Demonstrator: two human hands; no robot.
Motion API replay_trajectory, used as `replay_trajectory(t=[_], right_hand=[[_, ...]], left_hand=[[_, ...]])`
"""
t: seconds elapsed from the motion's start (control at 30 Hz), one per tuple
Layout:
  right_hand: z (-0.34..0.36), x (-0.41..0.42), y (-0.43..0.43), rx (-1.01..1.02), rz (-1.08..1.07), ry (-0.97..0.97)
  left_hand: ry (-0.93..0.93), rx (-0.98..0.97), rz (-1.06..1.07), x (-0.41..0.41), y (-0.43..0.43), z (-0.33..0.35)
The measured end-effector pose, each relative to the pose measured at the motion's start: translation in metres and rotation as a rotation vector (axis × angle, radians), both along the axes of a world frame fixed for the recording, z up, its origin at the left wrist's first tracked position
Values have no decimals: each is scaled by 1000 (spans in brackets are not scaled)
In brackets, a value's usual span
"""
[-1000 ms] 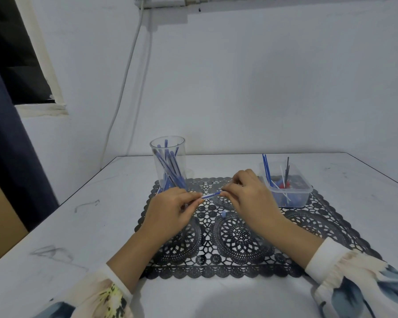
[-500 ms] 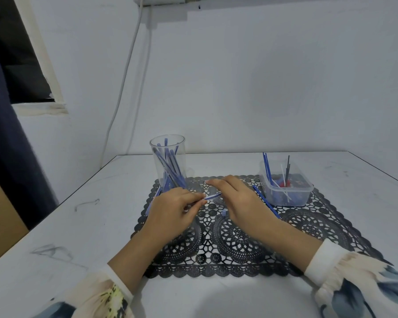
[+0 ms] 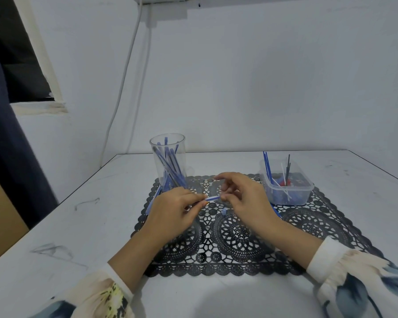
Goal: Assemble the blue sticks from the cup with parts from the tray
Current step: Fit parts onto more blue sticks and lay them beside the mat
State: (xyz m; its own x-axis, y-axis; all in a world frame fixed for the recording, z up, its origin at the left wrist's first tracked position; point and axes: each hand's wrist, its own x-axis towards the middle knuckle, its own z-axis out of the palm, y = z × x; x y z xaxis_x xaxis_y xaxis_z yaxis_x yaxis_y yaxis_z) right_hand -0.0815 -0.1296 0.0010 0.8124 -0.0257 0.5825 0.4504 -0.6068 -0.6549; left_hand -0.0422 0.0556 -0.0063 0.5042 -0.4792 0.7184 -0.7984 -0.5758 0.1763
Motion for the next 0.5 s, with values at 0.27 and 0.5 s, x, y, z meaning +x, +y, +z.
replay_trajectory(t=[0.27,0.5], right_hand=[[6,1,-5,63,-22,113],[6,2,-8,4,-52,177]], left_hand=[[23,3,31,0,2,2],[48,15,61,3,3,0]])
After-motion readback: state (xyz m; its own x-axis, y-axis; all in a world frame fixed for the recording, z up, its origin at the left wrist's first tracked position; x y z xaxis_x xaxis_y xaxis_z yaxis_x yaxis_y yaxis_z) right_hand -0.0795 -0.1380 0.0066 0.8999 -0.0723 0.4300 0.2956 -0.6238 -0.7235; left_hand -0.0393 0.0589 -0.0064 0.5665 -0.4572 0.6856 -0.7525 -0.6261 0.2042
